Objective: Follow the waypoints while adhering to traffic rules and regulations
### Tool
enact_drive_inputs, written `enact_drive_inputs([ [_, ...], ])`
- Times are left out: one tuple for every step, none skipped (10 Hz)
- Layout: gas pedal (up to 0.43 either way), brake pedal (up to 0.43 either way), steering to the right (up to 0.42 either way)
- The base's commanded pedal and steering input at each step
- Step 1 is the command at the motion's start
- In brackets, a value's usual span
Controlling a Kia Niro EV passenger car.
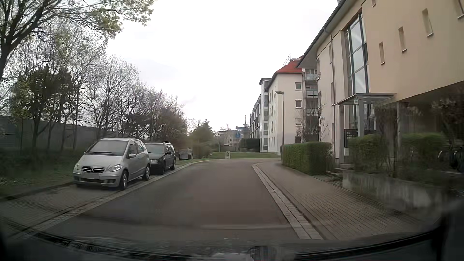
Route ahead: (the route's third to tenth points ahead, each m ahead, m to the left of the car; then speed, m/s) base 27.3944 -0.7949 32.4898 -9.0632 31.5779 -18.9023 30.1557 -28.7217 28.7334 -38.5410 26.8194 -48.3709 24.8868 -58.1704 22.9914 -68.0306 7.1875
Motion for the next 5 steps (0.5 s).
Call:
enact_drive_inputs([
  [0.047,0.000,0.004],
  [0.047,0.000,0.004],
  [0.047,0.000,0.004],
  [0.047,0.000,0.004],
  [0.028,0.000,0.003],
])
